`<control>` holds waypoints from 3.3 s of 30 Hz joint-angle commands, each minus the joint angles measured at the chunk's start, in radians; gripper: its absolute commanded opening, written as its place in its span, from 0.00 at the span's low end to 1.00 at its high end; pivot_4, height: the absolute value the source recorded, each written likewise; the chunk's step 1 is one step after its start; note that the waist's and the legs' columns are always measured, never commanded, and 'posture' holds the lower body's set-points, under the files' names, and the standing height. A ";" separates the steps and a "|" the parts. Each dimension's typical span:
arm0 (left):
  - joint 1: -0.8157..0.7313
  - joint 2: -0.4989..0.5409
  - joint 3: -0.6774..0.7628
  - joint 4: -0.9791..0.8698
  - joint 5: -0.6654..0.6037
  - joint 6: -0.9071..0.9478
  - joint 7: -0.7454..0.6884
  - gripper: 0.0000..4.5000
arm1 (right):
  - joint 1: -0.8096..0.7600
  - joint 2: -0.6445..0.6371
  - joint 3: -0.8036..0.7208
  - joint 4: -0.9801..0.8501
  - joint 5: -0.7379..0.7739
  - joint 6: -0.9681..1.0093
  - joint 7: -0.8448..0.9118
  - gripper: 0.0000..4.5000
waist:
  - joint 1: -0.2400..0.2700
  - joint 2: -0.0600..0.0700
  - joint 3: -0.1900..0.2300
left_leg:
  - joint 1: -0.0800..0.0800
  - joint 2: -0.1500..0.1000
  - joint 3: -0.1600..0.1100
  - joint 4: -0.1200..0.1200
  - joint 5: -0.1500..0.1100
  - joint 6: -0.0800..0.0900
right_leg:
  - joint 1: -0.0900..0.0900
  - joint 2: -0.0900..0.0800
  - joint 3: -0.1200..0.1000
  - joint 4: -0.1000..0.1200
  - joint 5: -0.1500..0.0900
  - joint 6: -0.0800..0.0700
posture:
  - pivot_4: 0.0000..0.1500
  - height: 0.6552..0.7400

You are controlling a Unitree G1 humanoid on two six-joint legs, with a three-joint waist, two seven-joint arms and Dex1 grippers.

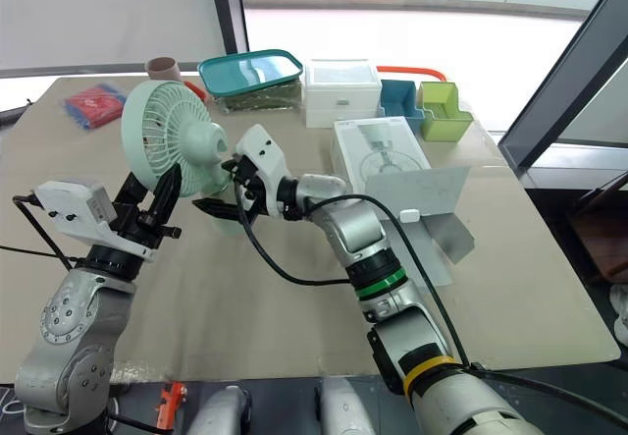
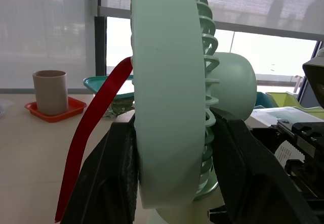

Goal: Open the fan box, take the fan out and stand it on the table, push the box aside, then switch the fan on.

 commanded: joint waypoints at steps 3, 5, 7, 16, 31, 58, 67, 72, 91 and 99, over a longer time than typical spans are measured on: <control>-0.011 0.009 0.000 -0.049 0.004 -0.046 -0.003 0.35 | -0.058 0.015 -0.045 0.004 0.025 0.032 -0.023 0.83 | 0.000 0.000 0.000 | 0.000 0.000 0.000 0.000 0.000 0.000 | 0.000 0.000 0.000 0.000 0.000 0.000 | 1.00 1.00; -0.010 0.009 0.000 -0.049 0.005 -0.048 -0.003 0.35 | -0.060 0.017 -0.042 0.001 0.022 0.035 -0.021 0.68 | 0.000 0.000 0.000 | 0.000 0.000 0.000 0.000 0.000 0.000 | 0.000 0.000 0.000 0.000 0.000 0.000 | 1.00 1.00; -0.009 0.009 -0.003 -0.047 0.009 -0.052 -0.004 0.35 | -0.062 0.021 -0.041 0.002 0.019 0.044 -0.025 0.60 | 0.000 0.000 0.000 | 0.000 0.000 0.000 0.000 0.000 0.000 | 0.000 0.000 0.000 0.000 0.000 0.000 | 1.00 1.00; -0.008 0.010 -0.001 -0.047 0.008 -0.050 -0.009 0.35 | -0.063 0.020 -0.015 -0.005 0.006 0.079 -0.019 0.43 | 0.000 0.000 0.000 | 0.000 0.000 0.000 0.000 0.000 0.000 | -0.001 0.000 -0.001 0.000 0.000 0.000 | 1.00 1.00; -0.005 0.011 -0.012 -0.038 0.014 -0.061 -0.021 0.35 | -0.081 0.028 -0.003 0.016 -0.017 0.100 -0.012 0.09 | 0.000 0.000 0.000 | -0.009 0.000 -0.001 0.000 0.001 -0.001 | -0.008 0.000 -0.001 0.000 0.000 -0.001 | 1.00 1.00; 0.037 0.052 -0.030 -0.061 0.038 -0.073 -0.047 0.64 | -0.113 0.036 -0.064 0.042 0.009 0.099 -0.026 0.09 | 0.000 0.000 0.000 | -0.014 0.001 -0.001 0.000 0.001 -0.002 | -0.013 -0.001 -0.004 0.001 0.002 -0.003 | 1.00 1.00; 0.032 0.048 -0.035 -0.051 0.082 -0.067 -0.017 0.64 | -0.109 0.029 -0.061 0.027 0.007 0.084 -0.017 0.09 | 0.000 0.000 0.000 | -0.014 0.001 -0.001 0.001 0.001 -0.002 | -0.013 -0.001 -0.004 0.002 0.002 -0.003 | 1.00 1.00; 0.004 0.068 -0.036 -0.126 0.066 0.000 0.003 0.74 | -0.111 0.024 -0.066 0.046 0.000 0.073 -0.026 0.09 | 0.000 0.000 0.000 | -0.014 0.001 -0.001 0.001 0.001 -0.002 | -0.013 -0.001 -0.004 0.002 0.002 -0.003 | 1.00 1.00; 0.226 0.104 0.071 -0.138 -0.037 -0.091 -0.141 0.74 | -0.159 -0.001 -0.106 0.153 -0.008 -0.005 -0.039 0.09 | -0.001 0.000 0.000 | -0.014 0.001 -0.001 0.001 0.001 -0.002 | -0.013 -0.001 -0.005 0.002 0.003 -0.003 | 1.00 1.00; 0.349 0.177 0.153 -0.095 -0.186 -0.127 -0.297 0.74 | -0.165 -0.021 -0.114 0.189 -0.005 -0.047 -0.027 0.09 | -0.001 0.000 0.000 | -0.014 0.001 -0.001 0.001 0.002 -0.002 | -0.013 -0.001 -0.004 0.002 0.003 -0.004 | 1.00 1.00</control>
